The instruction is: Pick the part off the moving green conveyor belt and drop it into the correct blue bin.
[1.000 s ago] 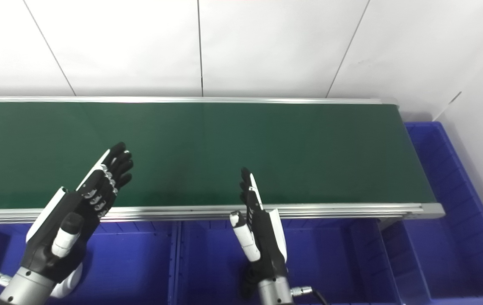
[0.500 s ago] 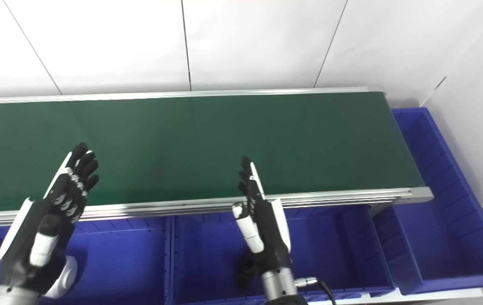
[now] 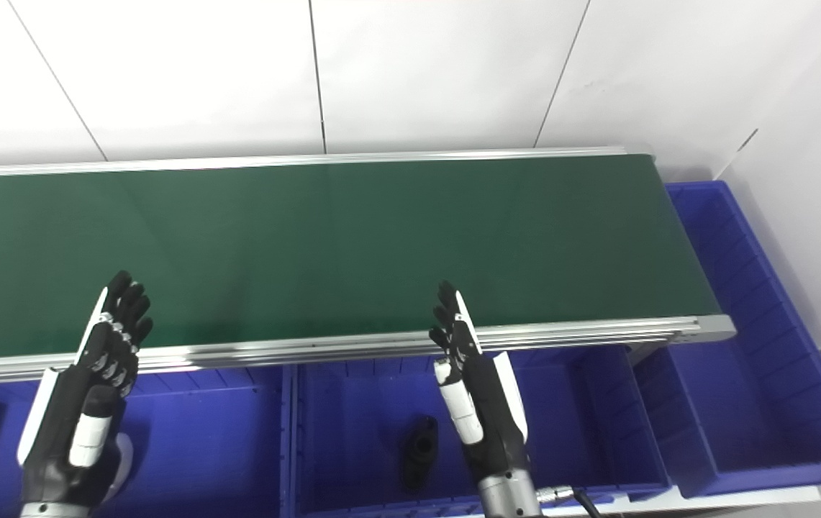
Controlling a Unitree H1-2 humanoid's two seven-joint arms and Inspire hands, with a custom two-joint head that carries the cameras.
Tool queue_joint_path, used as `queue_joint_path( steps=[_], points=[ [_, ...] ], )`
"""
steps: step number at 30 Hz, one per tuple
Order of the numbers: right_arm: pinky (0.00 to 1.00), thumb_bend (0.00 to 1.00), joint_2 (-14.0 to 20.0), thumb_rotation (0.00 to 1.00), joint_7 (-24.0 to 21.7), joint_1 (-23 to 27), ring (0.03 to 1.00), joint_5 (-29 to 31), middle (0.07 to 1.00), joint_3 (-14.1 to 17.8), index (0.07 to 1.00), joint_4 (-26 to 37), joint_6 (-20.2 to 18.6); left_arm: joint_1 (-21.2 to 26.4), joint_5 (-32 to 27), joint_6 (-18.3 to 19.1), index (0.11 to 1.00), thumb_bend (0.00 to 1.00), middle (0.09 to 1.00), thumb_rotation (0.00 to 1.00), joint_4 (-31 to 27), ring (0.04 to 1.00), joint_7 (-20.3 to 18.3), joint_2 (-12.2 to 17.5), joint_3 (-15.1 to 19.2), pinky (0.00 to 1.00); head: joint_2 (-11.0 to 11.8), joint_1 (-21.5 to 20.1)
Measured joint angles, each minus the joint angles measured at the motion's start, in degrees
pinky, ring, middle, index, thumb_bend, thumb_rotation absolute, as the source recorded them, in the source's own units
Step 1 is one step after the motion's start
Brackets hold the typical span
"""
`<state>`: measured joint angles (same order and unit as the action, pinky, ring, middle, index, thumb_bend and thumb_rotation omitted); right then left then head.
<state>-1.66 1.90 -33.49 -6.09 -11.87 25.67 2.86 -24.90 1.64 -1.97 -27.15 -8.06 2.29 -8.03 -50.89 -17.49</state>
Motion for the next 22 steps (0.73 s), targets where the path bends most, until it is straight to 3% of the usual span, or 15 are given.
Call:
queue_joint_path(
  steps=[8, 14, 16, 22],
  points=[
    [0.95, 0.87, 0.01, 1.0, 0.0, -0.26, 0.991, 1.47, 1.0, 0.47, 1.0, 0.0, 0.27, -0.41, 1.14, -3.02, 1.0, 0.88, 1.0, 0.9, 1.12, 1.0, 1.15, -0.94, -0.1, 1.0, 0.88, 1.23],
    [0.94, 0.86, 0.24, 1.0, 0.01, -0.87, 0.983, 2.25, 1.0, 1.42, 1.0, -0.1, 0.66, -0.38, 1.23, -3.11, 1.0, 0.86, 1.0, 0.9, 1.13, 1.0, 1.23, -1.54, -0.42, 1.0, 0.97, 2.55],
    [0.93, 0.86, 0.45, 1.0, 0.01, -1.03, 0.98, 2.73, 1.0, 1.85, 1.0, -0.1, 0.68, -0.45, 1.4, -3.11, 1.0, 0.86, 1.0, 0.9, 0.96, 1.0, 1.29, -1.8, -0.72, 1.0, 0.97, 5.35],
    [0.95, 0.87, 1.52, 0.99, -0.42, -1.13, 0.983, 5.08, 1.0, 3.46, 1.0, -0.1, 0.68, -1.09, 3.32, -5.01, 1.0, 0.81, 1.0, 0.9, 0.39, 1.0, 2.44, -2.82, -1.14, 1.0, 1.14, 8.53]
  ],
)
